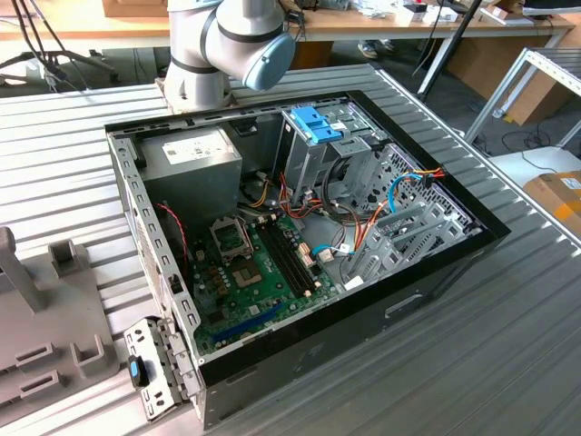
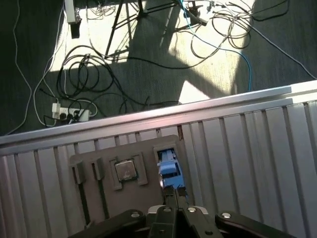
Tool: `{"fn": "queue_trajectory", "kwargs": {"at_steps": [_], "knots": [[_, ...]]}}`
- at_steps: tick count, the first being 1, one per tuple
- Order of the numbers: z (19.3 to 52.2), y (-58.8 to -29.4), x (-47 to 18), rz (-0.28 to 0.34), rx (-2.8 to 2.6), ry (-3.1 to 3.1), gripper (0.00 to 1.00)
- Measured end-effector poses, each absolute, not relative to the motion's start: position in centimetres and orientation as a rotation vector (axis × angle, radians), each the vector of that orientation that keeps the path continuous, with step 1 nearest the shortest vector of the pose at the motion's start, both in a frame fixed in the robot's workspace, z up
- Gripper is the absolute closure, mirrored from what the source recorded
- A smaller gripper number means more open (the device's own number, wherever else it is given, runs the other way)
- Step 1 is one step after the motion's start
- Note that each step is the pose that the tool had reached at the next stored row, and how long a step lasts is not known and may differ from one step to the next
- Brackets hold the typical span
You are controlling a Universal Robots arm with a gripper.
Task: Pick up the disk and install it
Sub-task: 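Pick up the disk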
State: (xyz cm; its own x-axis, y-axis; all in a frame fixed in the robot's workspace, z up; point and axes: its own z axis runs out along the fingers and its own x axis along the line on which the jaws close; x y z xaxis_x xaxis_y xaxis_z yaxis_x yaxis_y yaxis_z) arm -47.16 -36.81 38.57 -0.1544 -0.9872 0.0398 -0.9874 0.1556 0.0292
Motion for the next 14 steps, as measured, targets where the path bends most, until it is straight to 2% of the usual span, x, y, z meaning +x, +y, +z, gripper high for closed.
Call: {"fn": "queue_trajectory", "kwargs": {"at_steps": [14], "knots": [[38.41,-36.81,-47.16,0.008,2.151,-2.224,0.89]]}}
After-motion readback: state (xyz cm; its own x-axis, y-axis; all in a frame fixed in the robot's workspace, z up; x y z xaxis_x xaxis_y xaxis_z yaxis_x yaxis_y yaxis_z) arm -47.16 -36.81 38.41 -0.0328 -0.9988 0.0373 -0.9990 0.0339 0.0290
